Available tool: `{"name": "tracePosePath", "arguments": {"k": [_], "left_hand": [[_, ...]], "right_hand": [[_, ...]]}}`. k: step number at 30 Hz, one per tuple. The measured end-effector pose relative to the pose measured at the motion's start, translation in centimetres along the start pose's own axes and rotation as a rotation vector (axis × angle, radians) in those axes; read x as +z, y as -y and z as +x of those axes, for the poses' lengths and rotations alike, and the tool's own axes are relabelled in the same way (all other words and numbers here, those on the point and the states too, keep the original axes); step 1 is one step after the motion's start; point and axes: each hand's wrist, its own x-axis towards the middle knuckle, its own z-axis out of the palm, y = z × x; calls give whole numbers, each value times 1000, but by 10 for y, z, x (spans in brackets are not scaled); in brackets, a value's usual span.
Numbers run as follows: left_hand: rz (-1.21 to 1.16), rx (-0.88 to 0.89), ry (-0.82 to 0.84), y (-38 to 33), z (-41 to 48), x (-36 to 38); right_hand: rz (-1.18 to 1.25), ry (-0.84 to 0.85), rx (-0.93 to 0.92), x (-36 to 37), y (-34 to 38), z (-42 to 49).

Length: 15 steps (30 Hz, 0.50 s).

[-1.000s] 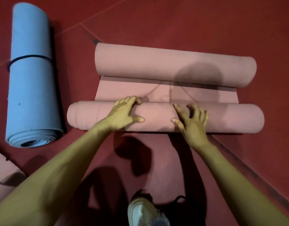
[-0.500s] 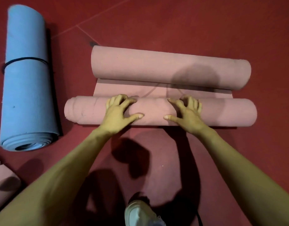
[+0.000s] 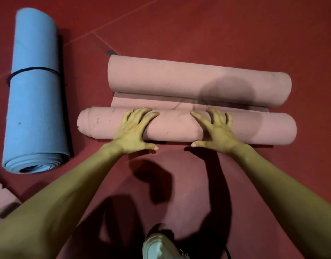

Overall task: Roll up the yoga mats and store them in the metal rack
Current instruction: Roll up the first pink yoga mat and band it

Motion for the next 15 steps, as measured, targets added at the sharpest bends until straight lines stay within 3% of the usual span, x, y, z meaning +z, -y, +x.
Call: {"name": "tracePosePath", "arguments": {"k": [8,15], "left_hand": [[-12,-95,126,2,30,-18],[34,-104,133,-1,35,-20]], "right_hand": [[0,14,50,-16,0,25],[-58,21,93,-16,5,31]]}}
